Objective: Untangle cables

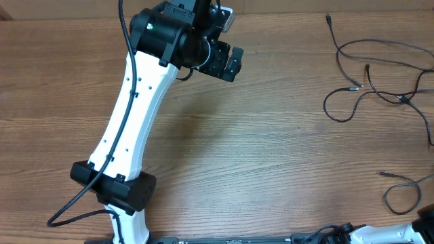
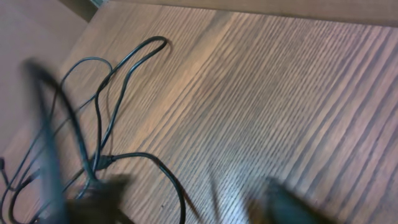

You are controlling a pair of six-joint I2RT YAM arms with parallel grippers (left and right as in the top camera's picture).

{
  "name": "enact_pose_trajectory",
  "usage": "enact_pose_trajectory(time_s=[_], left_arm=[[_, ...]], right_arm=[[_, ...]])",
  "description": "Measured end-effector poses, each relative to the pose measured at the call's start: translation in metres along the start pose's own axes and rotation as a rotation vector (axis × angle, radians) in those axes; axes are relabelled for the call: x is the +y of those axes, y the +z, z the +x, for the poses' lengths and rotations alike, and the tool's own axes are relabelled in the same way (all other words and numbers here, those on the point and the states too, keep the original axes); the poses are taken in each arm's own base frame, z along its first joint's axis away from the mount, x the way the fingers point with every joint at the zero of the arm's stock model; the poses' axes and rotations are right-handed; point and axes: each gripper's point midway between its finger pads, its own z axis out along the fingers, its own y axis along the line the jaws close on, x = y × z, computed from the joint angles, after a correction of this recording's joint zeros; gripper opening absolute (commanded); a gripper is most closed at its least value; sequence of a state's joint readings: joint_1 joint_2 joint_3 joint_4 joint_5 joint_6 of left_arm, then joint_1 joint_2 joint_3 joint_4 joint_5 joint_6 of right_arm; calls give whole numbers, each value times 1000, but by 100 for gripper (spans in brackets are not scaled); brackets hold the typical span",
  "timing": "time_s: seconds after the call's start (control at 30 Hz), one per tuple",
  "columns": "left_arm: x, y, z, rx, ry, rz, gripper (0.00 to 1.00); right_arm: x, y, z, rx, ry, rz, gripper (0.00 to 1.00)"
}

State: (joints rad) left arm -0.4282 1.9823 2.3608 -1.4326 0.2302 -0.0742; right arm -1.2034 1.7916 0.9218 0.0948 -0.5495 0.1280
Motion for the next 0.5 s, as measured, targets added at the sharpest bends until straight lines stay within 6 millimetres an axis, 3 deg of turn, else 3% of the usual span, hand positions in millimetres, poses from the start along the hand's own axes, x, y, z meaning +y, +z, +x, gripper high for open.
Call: enact_pose_trajectory(time_s=[0.33,0.5], left_arm=[[0,0,0,0,0,0,100],[0,0,0,0,0,0,100]], right_arm=[[43,-7,3,32,-10,-241,100],[81,-34,-16,-9,-63,-370,100]])
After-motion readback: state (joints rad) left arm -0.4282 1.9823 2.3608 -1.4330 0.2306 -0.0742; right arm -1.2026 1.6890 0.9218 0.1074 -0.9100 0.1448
